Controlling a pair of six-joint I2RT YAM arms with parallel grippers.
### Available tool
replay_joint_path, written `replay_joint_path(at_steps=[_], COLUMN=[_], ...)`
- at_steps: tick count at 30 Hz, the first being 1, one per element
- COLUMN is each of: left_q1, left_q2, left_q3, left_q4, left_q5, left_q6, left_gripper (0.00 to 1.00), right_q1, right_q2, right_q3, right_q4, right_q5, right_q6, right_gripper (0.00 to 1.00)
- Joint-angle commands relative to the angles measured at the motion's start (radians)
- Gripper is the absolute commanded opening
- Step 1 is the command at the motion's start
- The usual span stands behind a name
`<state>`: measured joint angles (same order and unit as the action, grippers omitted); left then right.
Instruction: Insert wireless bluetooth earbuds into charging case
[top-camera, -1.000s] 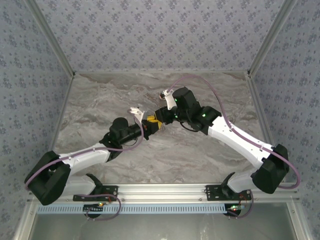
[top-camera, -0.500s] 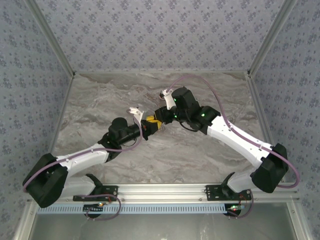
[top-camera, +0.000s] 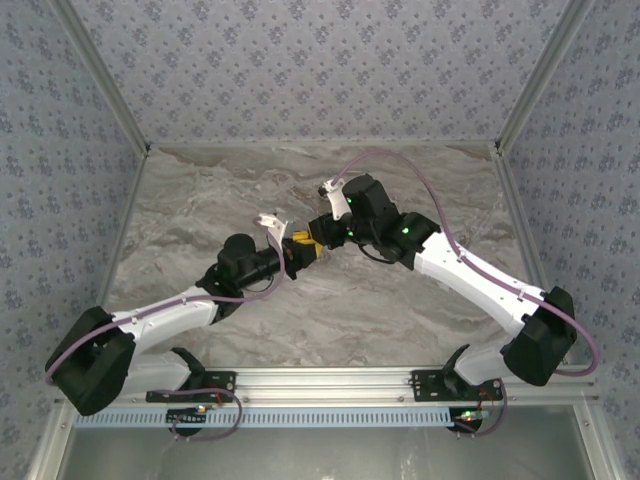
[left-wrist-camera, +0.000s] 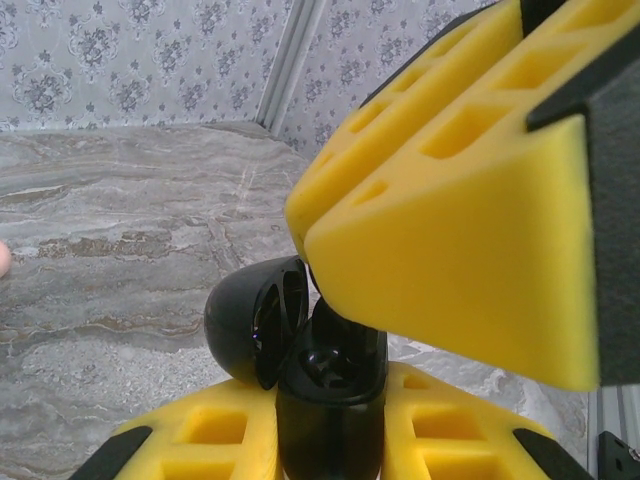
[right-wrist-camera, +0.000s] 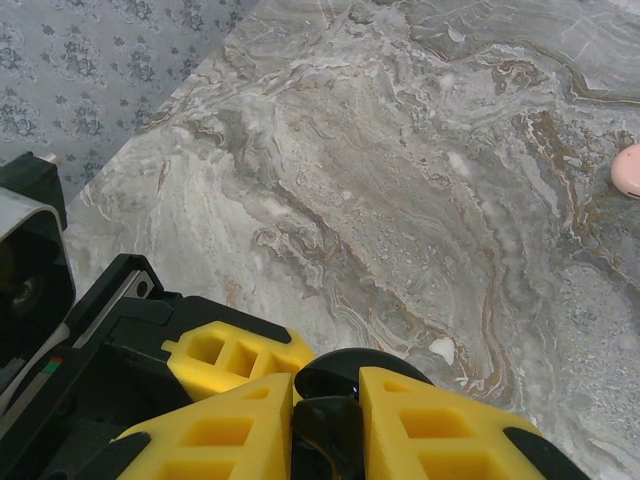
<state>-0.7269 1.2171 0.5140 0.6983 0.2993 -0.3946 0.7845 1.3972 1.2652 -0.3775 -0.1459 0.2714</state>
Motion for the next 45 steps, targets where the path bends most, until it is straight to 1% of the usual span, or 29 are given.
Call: replay_joint_path(at_steps=[1, 11, 28, 33, 36, 41, 45], left_q1=[-0.006, -0.005, -0.006, -0.006, -0.005, -0.006, -0.005], left_q2=[-0.029, -0.034, -0.049, -0.050, -0.052, -0.060, -0.075], left_q3=[0.039, 0.037, 0.040, 0.044, 0.046, 0.046, 0.044], left_q4=[0.007, 0.004, -0.003, -0.021, -0.043, -0.072, -0.074], left_q5=[-0.005, -0.036, -0.010, -0.012, -0.015, -0.015, 0.016], left_q6=[-0.013, -0.027, -0.017, -0.010, 0.001, 0.027, 0.062], left_gripper=[0.21, 0.22, 0.21, 0.21, 0.21, 0.21, 0.21], right_q1=[0.008, 0.011, 0.011, 0.011, 0.010, -0.022, -0.081], right_q2=[0.006, 0.003, 0.005, -0.004, -0.020, -0.049, -0.069], right_q3=[0.022, 0.016, 0.014, 0.018, 0.018, 0.015, -0.009], right_q4=[-0.013, -0.023, -0.030, -0.033, -0.035, -0.045, -0.040], right_q5=[0.000, -0.012, -0.030, -0.015, 0.017, 0.032, -0.022], right_q6=[-0.012, -0.012, -0.011, -0.009, -0.008, 0.002, 0.023], right_gripper=[0.24, 0.24, 0.28, 0.32, 0.35, 0.36, 0.36])
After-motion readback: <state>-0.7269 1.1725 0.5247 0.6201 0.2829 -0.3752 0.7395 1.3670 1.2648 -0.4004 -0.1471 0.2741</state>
